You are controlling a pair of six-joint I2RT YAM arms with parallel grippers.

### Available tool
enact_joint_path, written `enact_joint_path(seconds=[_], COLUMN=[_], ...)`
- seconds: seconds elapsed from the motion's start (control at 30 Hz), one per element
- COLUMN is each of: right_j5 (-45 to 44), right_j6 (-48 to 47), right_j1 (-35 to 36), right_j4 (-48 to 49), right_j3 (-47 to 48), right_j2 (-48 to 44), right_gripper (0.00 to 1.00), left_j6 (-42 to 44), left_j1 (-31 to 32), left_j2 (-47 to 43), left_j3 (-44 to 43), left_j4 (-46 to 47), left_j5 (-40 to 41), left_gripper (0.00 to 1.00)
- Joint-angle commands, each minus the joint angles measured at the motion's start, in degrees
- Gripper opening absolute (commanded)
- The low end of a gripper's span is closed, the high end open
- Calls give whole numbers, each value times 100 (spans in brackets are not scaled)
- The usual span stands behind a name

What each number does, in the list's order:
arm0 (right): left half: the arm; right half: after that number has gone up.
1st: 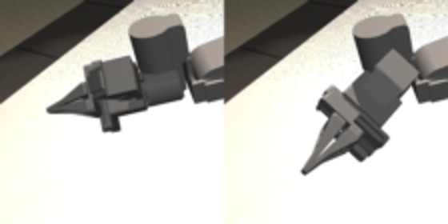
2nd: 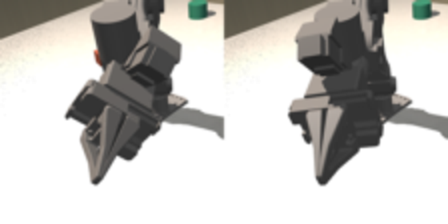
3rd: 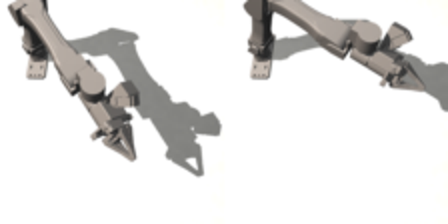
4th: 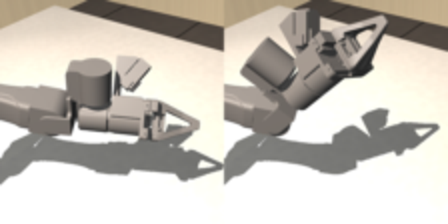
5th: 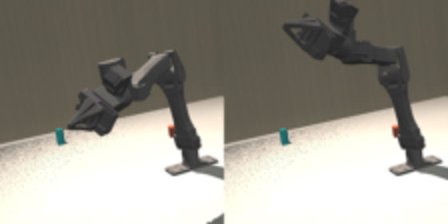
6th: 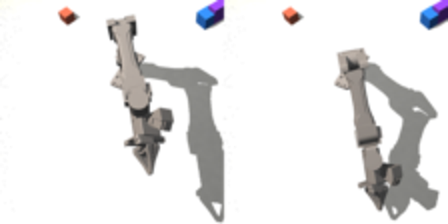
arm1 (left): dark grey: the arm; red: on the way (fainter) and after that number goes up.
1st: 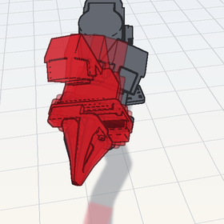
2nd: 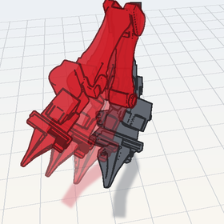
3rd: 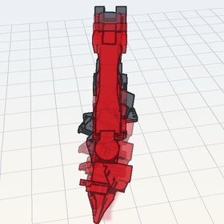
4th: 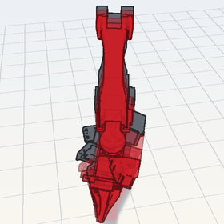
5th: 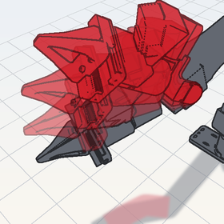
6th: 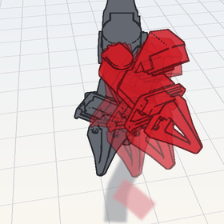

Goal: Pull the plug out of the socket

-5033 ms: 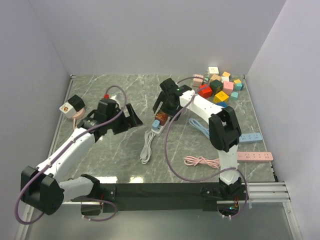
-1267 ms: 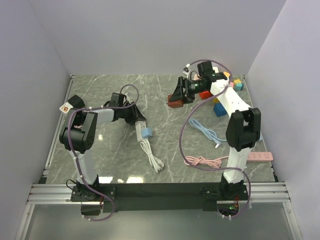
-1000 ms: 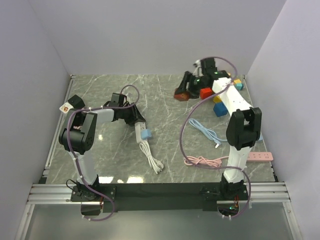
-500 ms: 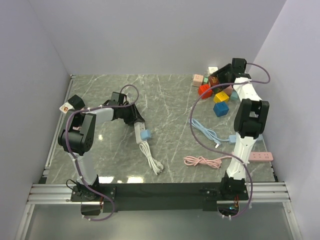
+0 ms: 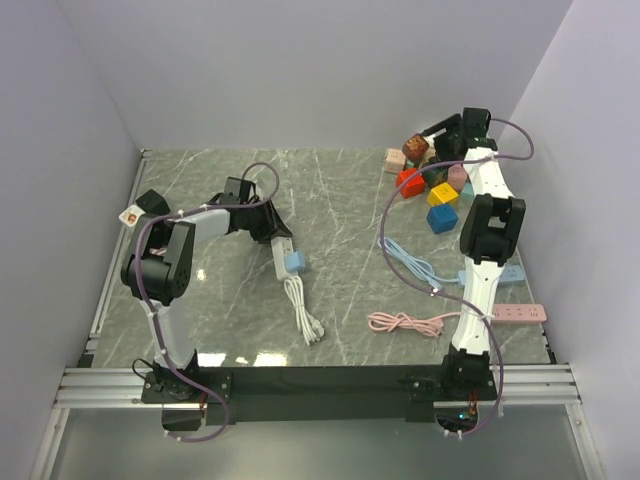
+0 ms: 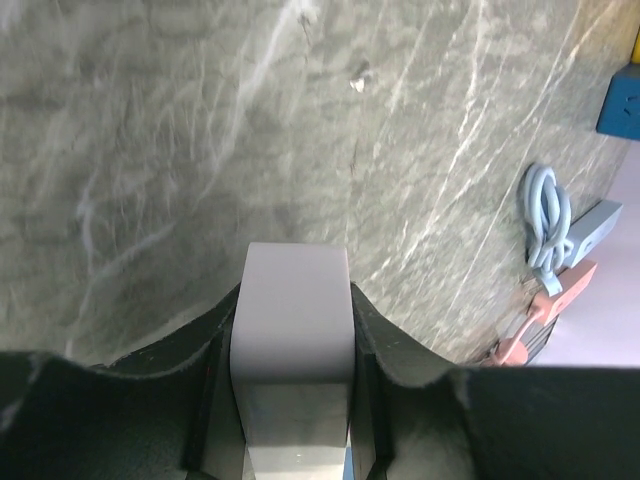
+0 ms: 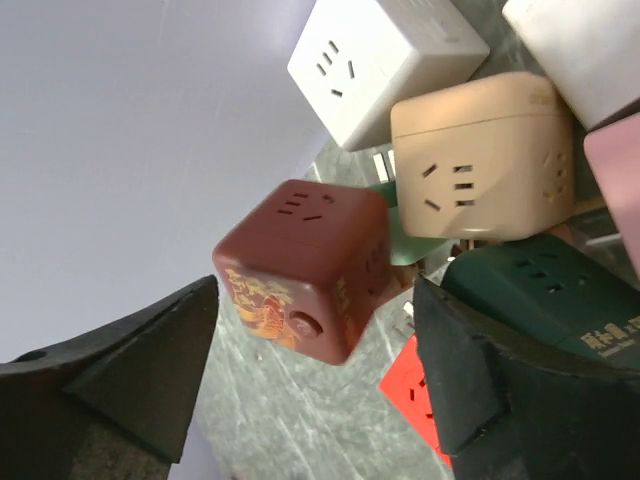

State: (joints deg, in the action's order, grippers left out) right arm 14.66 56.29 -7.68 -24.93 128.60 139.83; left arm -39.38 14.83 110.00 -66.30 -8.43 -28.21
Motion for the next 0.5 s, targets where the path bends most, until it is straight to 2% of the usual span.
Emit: enact_joint_path(seconds=[0.0, 0.13, 0.23, 0.4, 0.47], right_j5=[-24, -16, 274, 398, 441], right_j6=[-188, -408, -654, -1944, -2558], right_j1=[-32, -40, 38, 600, 1074], right_j4=[32, -143, 110, -520, -715], right_j3=[-71, 34, -351, -853, -1519], right_j2=[-754, -957, -1510, -2380, -2837], right_gripper=[86, 89, 90, 92, 96], left_j6=[-167, -167, -167, -281, -351], left_j1=[20, 20, 20, 20, 20], left_j2=[75, 110, 127, 145, 136], left_j3=[-321, -374, -462, -498, -463], left_j4=[60, 60, 17, 130, 270], left_j5=[-255, -264, -212, -229, -351], left_gripper=[1, 1, 1, 1, 1])
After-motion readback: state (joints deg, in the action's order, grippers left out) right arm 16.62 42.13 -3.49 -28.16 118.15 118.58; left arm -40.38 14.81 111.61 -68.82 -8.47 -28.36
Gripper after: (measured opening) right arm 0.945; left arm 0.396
